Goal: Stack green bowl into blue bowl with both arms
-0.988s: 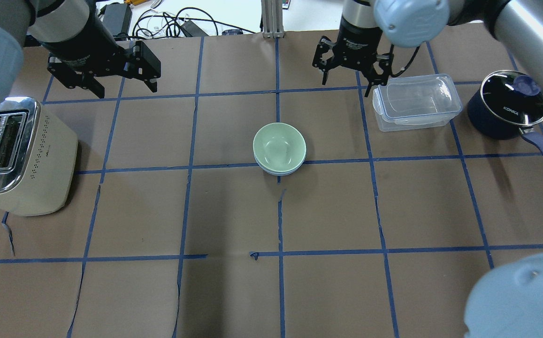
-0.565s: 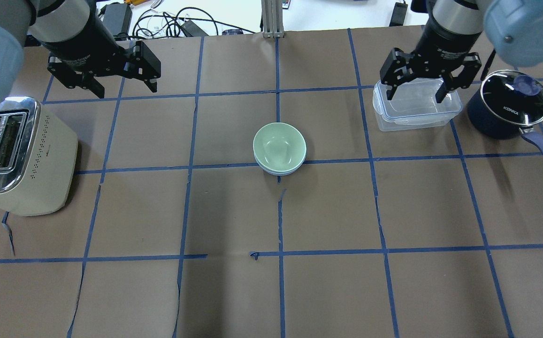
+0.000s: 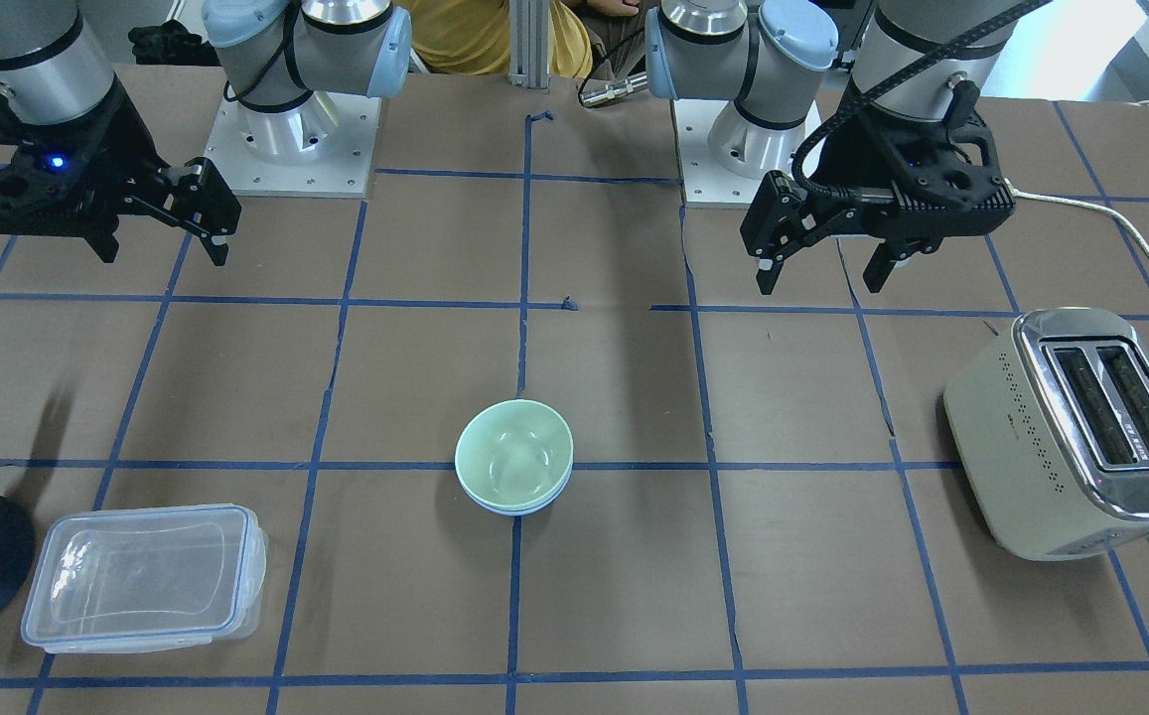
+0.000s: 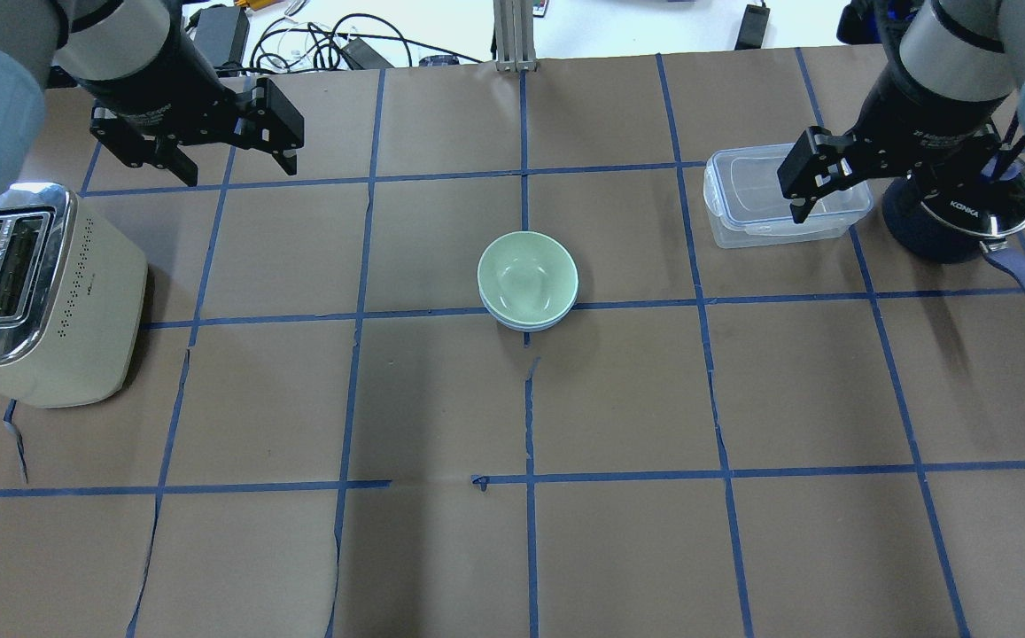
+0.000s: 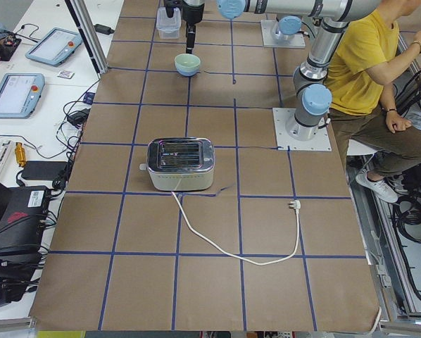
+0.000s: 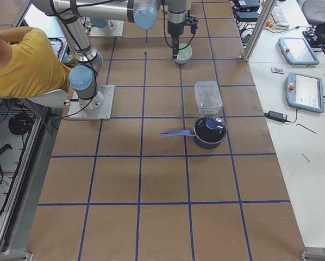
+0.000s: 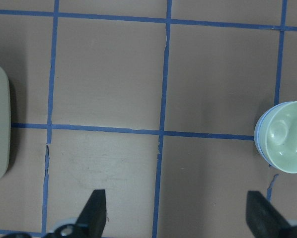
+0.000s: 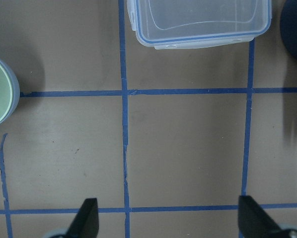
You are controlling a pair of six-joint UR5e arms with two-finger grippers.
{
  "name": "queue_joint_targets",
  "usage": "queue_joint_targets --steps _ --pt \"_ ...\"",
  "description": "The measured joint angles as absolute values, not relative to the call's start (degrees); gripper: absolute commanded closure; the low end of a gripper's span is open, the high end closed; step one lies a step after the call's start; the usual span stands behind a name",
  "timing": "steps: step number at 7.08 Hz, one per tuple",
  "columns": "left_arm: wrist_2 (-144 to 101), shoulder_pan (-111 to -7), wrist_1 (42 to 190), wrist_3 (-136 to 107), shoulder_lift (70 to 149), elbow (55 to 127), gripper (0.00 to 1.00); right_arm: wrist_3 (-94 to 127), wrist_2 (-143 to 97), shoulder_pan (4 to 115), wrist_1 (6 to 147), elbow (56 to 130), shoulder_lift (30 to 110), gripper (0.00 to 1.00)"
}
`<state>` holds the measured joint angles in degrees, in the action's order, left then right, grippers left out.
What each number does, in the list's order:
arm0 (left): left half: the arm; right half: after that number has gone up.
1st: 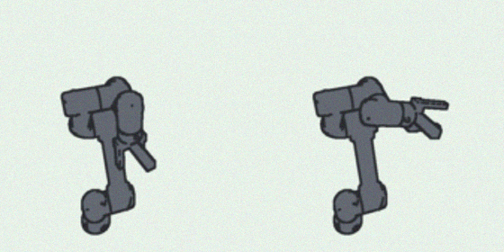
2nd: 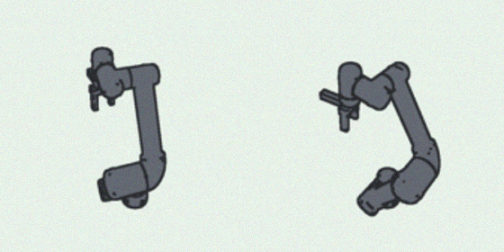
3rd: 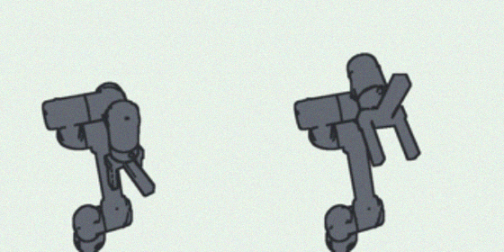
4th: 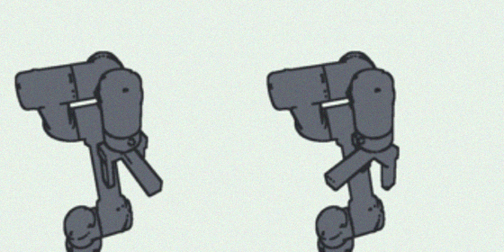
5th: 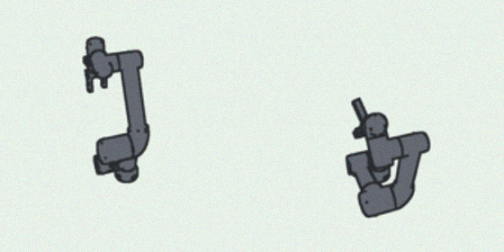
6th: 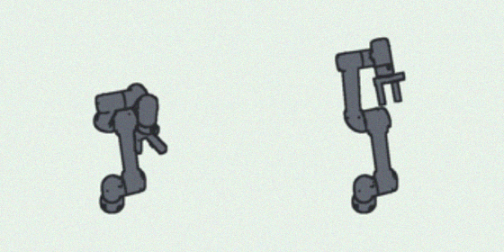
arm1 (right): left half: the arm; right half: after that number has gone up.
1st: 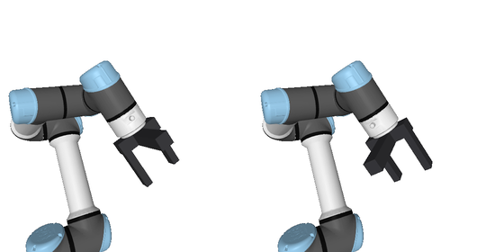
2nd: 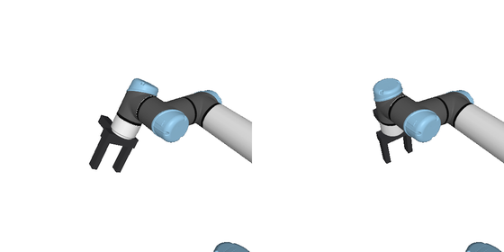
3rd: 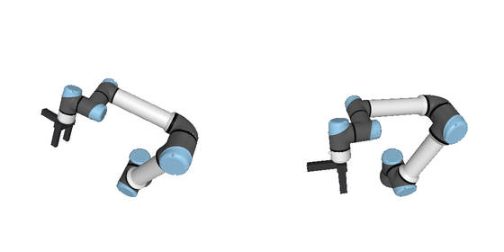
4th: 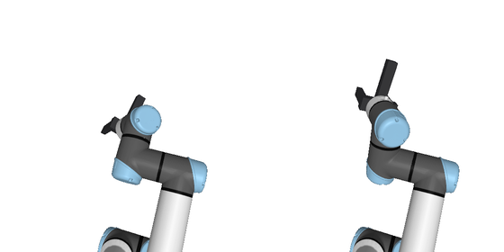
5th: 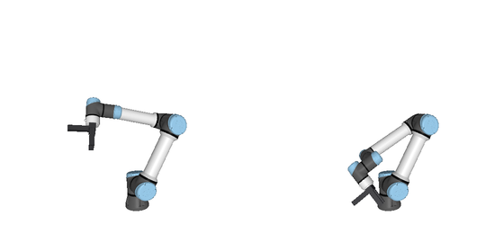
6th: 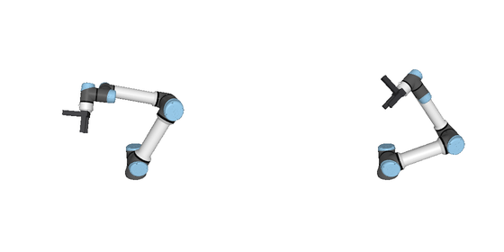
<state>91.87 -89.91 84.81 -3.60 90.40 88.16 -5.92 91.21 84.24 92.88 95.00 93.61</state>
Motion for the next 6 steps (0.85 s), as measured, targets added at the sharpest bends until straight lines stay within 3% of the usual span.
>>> queue_joint_targets --steps 6 --pt "91.8 -89.9 84.8 -3.6 90.4 88.1 0.00 0.2 91.0 88.4 92.8 95.4 94.9 0.00"
